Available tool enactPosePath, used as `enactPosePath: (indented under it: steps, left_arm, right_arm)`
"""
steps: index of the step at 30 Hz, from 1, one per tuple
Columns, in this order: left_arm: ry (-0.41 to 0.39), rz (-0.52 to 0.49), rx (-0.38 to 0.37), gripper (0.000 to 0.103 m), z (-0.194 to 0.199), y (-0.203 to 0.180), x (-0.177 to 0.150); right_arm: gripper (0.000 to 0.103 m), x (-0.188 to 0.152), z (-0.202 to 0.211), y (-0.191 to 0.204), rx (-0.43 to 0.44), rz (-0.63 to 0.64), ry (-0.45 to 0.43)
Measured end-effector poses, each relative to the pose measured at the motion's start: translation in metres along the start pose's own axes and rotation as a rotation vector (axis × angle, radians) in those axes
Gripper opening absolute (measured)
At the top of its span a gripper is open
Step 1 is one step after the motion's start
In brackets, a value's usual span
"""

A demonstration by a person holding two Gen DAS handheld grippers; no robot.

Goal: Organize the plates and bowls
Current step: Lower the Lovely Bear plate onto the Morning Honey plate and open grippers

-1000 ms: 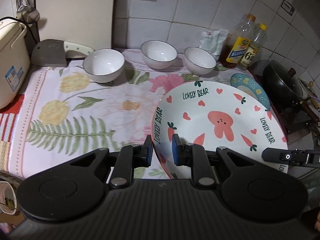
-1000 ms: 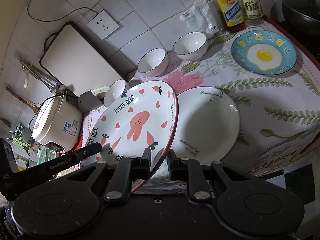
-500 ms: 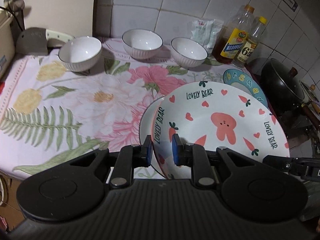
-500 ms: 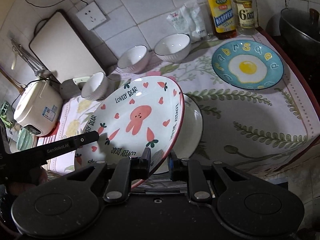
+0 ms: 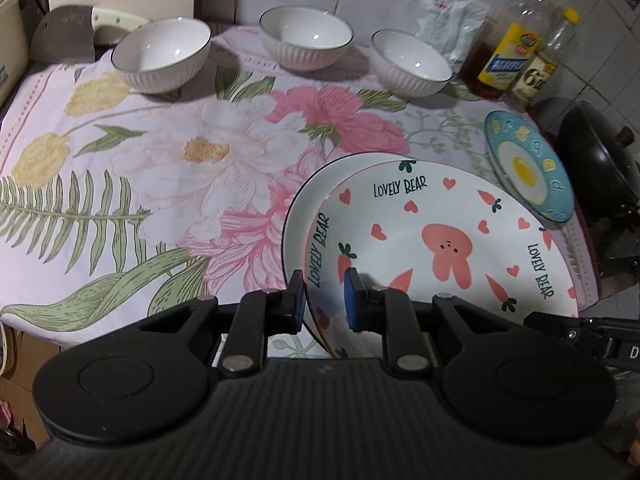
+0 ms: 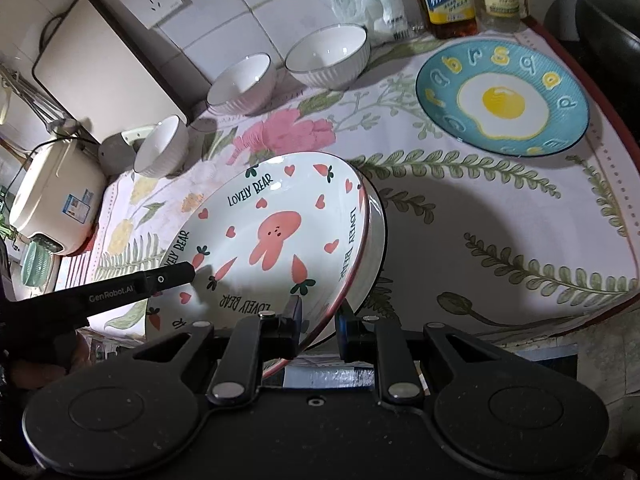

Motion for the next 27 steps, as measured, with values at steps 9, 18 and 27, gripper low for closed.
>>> enactPosePath:
  steps: [9,18,27]
  left_arm:
    - [0.054,0.008,0.012,0.018,-0.022,0.006,-0.001]
    - [0.086,0.004,0.012,0.017,-0.032,0.008,0.004]
    - [0.133,-0.011,0.014,0.018,-0.038,0.007,0.006]
  right_arm:
    - [0.022,0.004,-0.022,-0.009,0.001,-0.026,0.035]
    - [0.022,0.010,-0.035,-0.011,-0.027,-0.010,0.032]
    - [0.030,0.014,-0.047,-0.002,-0.154,0.102,0.058]
Point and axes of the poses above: each gripper's, at about its wrist camera, not at the fingertips, and z roughly against the way its jaws point, y to its left, x to its top, the point moved 6 cm from there along -z, roughly the way its jaws point, and after that the axes turned 11 degrees about x, right-handed, at the moved point
